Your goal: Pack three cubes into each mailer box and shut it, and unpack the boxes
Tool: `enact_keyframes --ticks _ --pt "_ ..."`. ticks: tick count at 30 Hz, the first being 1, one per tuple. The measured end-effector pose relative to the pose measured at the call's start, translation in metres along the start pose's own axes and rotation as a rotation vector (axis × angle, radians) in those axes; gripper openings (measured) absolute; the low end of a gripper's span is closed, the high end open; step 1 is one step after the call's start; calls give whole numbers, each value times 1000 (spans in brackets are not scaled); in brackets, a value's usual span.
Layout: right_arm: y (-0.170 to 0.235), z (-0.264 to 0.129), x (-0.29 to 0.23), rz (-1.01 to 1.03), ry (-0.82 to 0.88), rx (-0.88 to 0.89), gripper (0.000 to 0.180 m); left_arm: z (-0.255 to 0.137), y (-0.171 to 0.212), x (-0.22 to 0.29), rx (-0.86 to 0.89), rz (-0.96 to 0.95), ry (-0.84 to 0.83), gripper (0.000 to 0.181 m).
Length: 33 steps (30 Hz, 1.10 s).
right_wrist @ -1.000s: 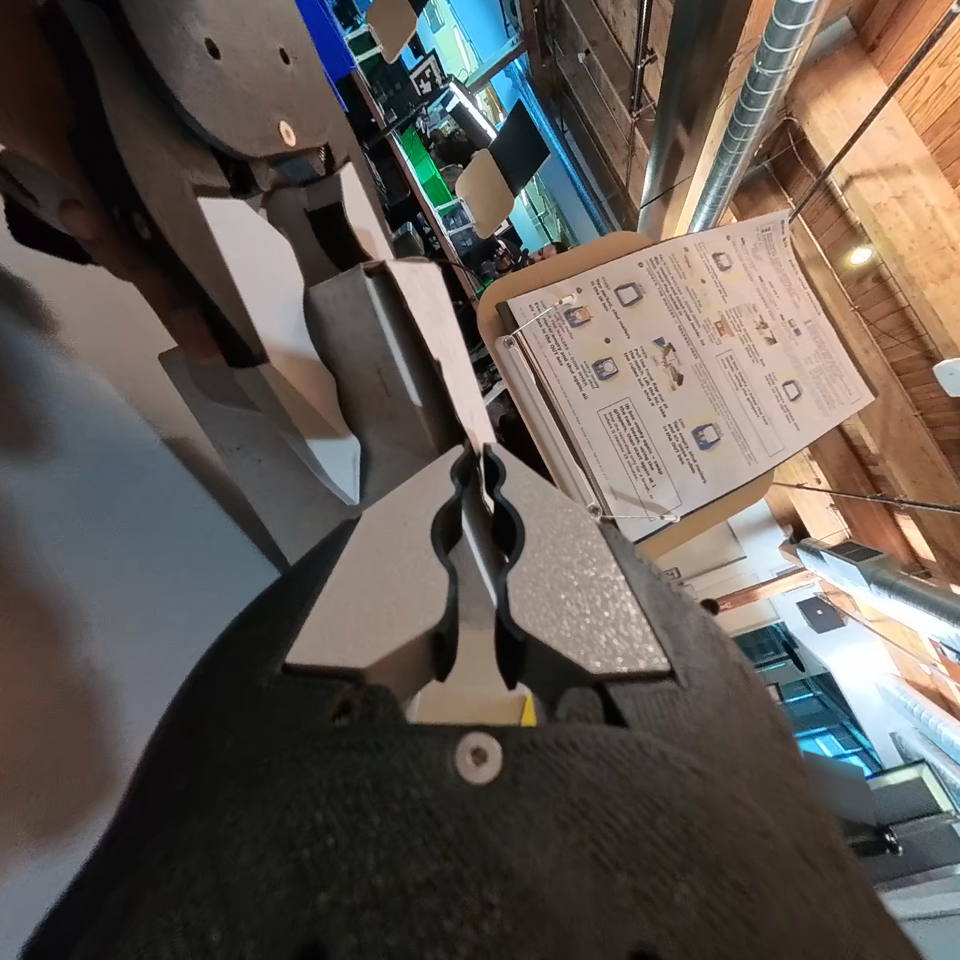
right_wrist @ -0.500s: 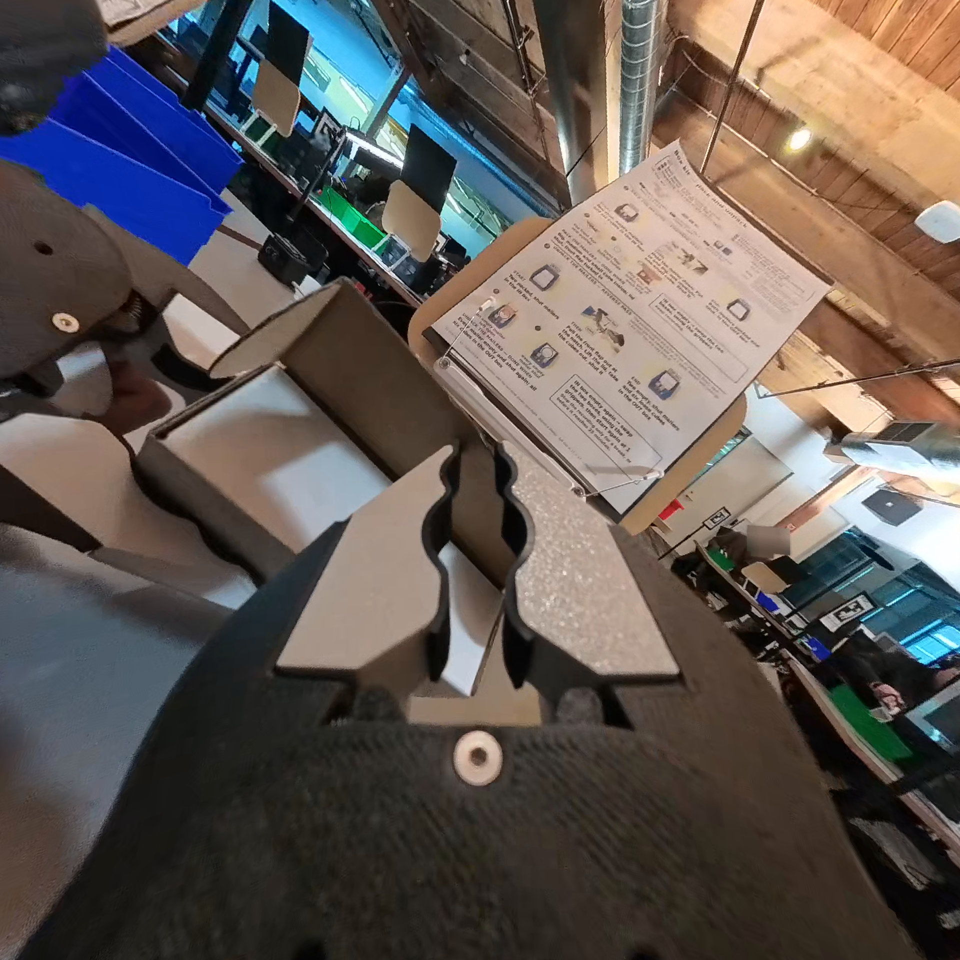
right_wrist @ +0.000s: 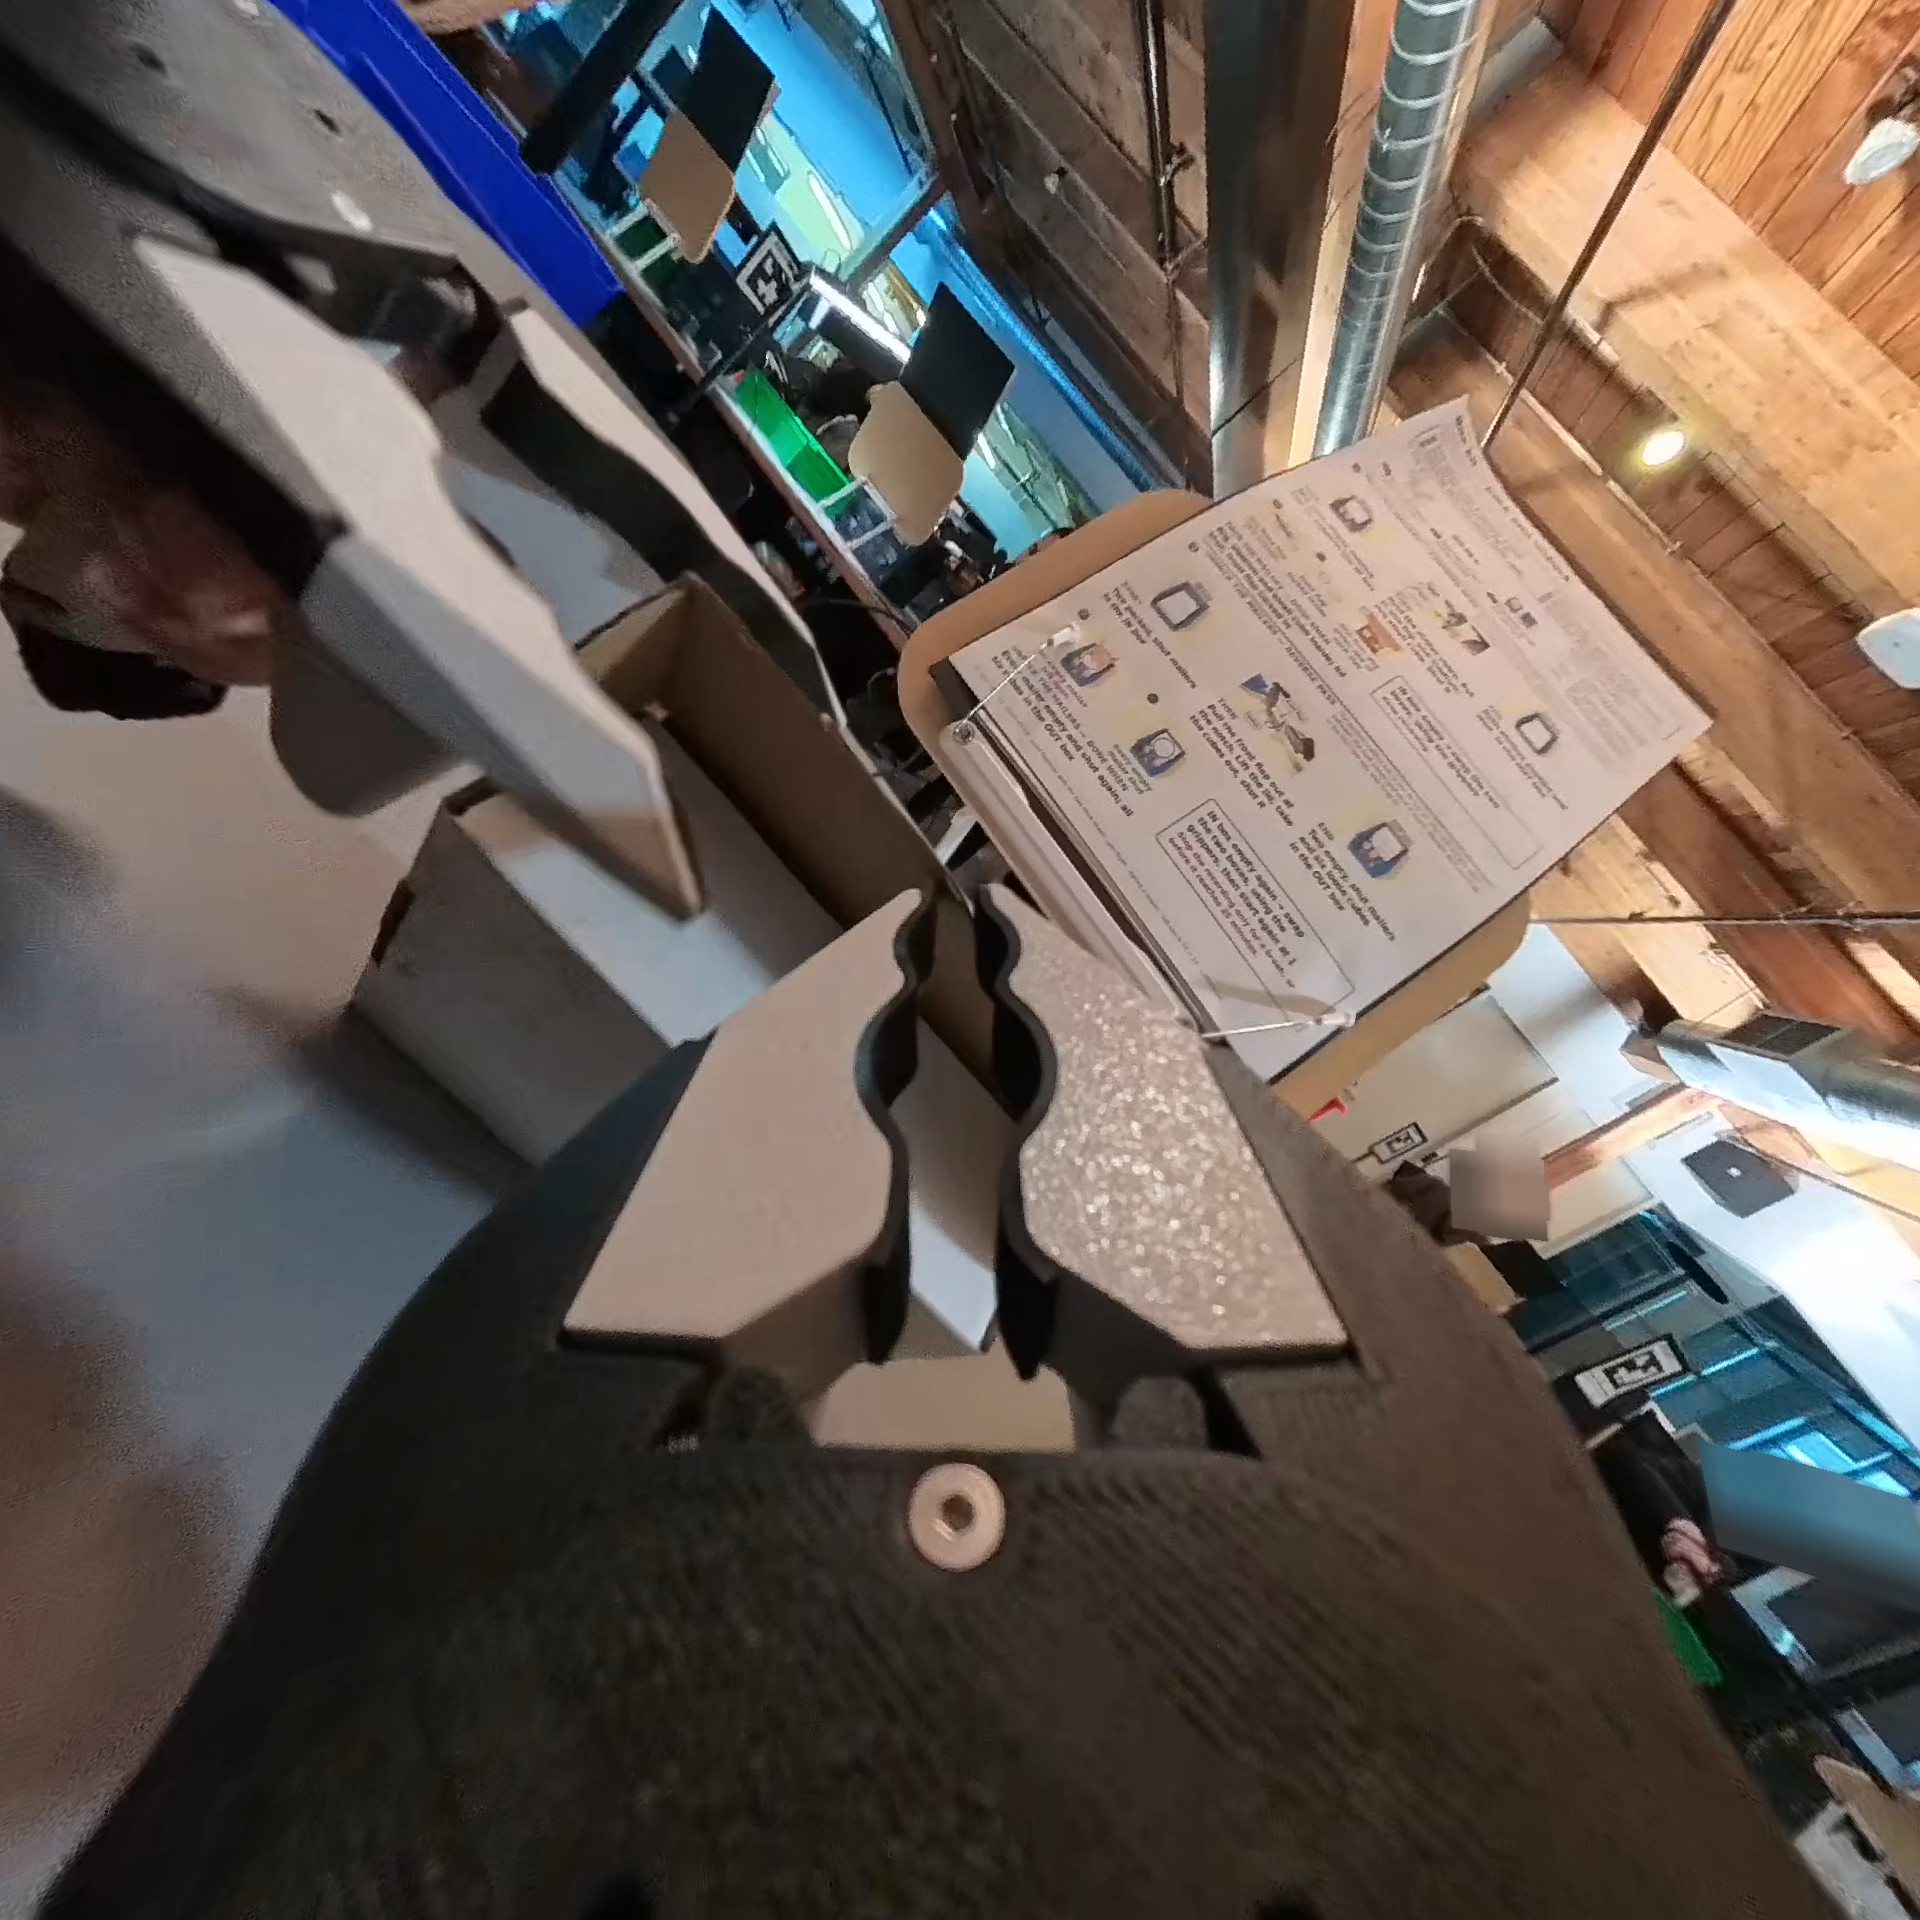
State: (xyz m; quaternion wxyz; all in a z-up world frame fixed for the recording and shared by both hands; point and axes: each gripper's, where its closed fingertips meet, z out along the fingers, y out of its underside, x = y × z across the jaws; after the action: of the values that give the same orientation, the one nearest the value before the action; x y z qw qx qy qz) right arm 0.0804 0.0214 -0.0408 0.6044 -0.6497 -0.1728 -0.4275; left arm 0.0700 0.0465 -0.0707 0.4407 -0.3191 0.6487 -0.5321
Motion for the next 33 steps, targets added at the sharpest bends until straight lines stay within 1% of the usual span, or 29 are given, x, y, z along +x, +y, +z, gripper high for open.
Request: enact_keyframes --ticks 1,2,3,4,5,6,7,9,12,15,17,18,19,21,23,24,26,28,30,32,33 --pt "0 0 0 -3 2 8 5 -2 -6 -2 27 -35 10 91" --pt "1 1 0 5 0 12 5 -4 -9 -3 44 -61 22 82" --pt "1 2 -1 22 -9 18 5 -5 -11 -5 56 -64 28 66" --pt "0 2 -4 40 -36 32 9 -7 -9 -8 56 -50 13 51" --pt "-4 0 -12 57 -89 60 13 -7 -6 -16 49 -28 -34 32" --pt "-10 -3 -21 68 -146 101 17 -8 -3 -25 50 -8 -91 24" --pt "-15 -6 -27 72 -175 134 21 -9 -1 -31 50 -1 -124 24" --pt "-16 -5 -33 92 -190 150 20 -8 1 -31 43 -12 -107 23" --pt "0 4 -43 165 -240 62 25 -6 -2 -27 53 -29 -92 23" --pt "26 13 -34 196 -183 -59 30 -3 -4 -21 49 -6 -95 21" --pt "35 14 -36 249 -196 -96 32 -2 -5 -19 46 5 -100 20" --pt "37 13 -42 282 -248 -107 27 -1 -4 -17 38 6 -92 21" --pt "37 11 -51 322 -311 -117 34 -1 -3 -16 35 9 -88 20" --pt "47 7 -68 384 -429 -197 28 -2 -2 -18 24 15 -104 18" --pt "69 0 -92 373 -563 -323 30 -5 -6 -24 46 12 -134 22" --pt "78 -1 -97 337 -582 -368 30 -6 -10 -26 65 -2 -144 24" --pt "75 3 -93 299 -558 -347 30 -8 -13 -30 80 -30 -153 23" --pt "57 7 -80 336 -493 -252 29 -9 -13 -32 88 -32 -159 24" --pt "48 10 -65 349 -408 -196 31 -9 -13 -34 92 -35 -164 24" --pt "56 13 -60 320 -351 -210 34 -9 -14 -35 100 -49 -165 24" --pt "66 14 -64 307 -352 -255 37 -9 -14 -35 102 -53 -164 24"
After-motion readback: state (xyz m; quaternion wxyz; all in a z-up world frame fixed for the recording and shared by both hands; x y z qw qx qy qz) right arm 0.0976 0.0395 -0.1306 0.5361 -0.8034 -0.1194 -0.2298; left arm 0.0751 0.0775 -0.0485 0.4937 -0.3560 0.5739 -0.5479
